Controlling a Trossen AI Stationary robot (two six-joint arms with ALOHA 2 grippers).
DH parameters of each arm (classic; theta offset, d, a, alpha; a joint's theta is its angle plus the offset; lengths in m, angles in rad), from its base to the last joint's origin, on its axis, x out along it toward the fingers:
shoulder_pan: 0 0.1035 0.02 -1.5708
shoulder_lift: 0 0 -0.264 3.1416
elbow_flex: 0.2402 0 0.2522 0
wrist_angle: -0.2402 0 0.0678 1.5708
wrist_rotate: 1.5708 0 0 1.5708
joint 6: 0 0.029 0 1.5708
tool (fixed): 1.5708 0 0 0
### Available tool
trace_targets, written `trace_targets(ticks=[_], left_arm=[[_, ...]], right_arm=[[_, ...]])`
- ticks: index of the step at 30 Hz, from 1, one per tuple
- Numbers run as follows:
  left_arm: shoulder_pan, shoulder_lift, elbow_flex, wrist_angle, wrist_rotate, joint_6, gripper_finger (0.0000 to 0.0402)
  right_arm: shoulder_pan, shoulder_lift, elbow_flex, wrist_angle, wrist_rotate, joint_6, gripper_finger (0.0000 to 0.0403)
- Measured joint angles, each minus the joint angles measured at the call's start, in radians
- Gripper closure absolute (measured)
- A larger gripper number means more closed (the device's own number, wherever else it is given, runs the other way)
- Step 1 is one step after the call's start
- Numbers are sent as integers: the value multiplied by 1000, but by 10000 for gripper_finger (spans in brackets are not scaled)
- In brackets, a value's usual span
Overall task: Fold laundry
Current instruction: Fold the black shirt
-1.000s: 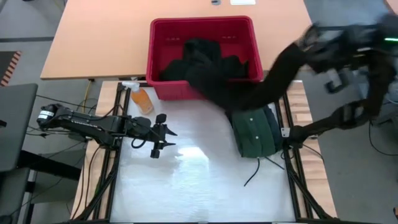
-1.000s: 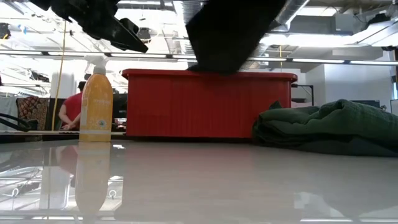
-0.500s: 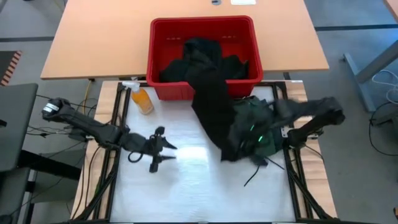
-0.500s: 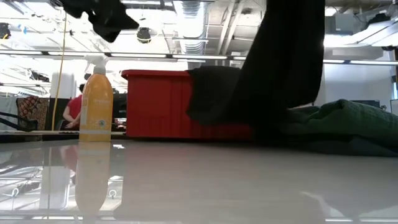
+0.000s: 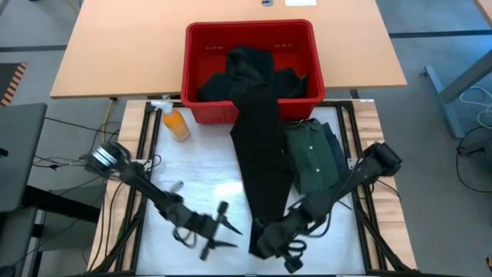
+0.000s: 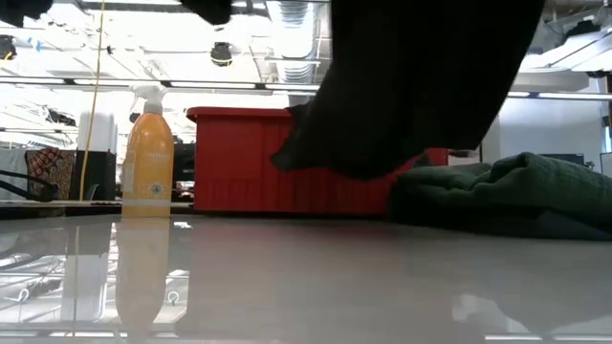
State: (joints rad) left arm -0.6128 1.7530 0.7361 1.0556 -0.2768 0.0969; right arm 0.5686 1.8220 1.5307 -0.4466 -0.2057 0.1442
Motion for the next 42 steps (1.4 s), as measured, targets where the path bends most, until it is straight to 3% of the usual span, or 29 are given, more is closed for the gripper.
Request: trace_targets(ticks=[3,10,18,21,26,28,34,36,40,42], left_arm=[[0,114,107,-7,-12,38,230],[3,164,189,-151,-3,-38,217],[16,163,189,-261,-119,-102,207],[20,163,189,-255,-131,-102,238],[-1,163,189,-256,-165,-76,372],[-10,161,189,-263,-169,-71,390],[-69,-3,189,-521,-150,-129,401],[-111,-96,189,-644,-95,-179,401],[-217,-253,189,-799,115,-344,401],[-281,-297,190,-846,141,-433,401]], right_arm=[[1,35,0,39,27,4,382],[7,49,1,-14,318,92,382],[-3,49,1,18,346,102,381],[-2,49,1,20,347,102,378],[-3,49,1,25,340,121,371],[-3,49,5,20,339,106,368],[1,49,123,-187,334,105,358],[8,49,182,-314,339,119,357],[23,45,249,-510,367,121,357],[30,45,255,-592,421,129,357]])
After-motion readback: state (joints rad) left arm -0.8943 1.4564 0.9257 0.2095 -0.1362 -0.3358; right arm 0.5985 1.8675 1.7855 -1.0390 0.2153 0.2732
